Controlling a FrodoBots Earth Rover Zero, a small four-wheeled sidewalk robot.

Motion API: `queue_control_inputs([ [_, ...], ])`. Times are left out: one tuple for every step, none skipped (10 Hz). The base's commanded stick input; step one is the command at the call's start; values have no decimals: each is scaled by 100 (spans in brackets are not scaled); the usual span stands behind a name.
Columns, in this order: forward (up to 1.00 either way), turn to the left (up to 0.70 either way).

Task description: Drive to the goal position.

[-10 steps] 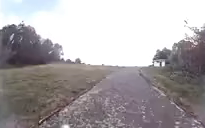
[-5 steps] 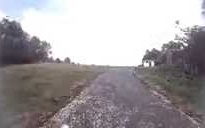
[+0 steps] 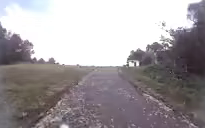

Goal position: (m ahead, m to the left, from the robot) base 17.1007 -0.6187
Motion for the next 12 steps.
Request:
queue_control_inputs([
  [100, 0],
  [100, 0],
  [100, 0],
  [100, 0],
  [100, 0],
  [100, 0],
  [100, 0],
  [100, 0],
  [100, 0],
  [100, 0],
  [100, 0],
  [100, 0],
])
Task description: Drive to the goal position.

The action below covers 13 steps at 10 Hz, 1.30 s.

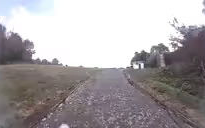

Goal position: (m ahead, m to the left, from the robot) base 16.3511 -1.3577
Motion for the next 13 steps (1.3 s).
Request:
queue_control_inputs([
  [100, 0],
  [100, 0],
  [100, 0],
  [100, 0],
  [100, 0],
  [100, 0],
  [100, 0],
  [100, 0],
  [100, 0],
  [100, 0],
  [100, 0],
  [100, 0],
  [100, 0],
])
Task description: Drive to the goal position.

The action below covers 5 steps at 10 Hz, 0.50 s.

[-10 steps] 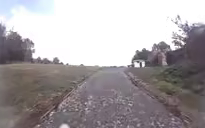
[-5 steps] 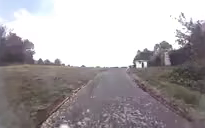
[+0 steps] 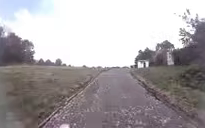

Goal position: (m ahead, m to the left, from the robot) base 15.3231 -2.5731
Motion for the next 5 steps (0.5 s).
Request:
queue_control_inputs([
  [100, 0],
  [100, 0],
  [100, -9],
  [100, -23],
  [100, -33],
])
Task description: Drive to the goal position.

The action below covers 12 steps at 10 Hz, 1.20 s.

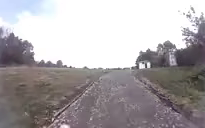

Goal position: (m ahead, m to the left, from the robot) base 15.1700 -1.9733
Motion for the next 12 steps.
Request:
queue_control_inputs([
  [100, -37],
  [100, -40],
  [100, -40],
  [100, -40],
  [100, -4],
  [100, -1],
  [100, 0],
  [100, 0],
  [100, 0],
  [100, 0],
  [100, 0],
  [100, 0],
])
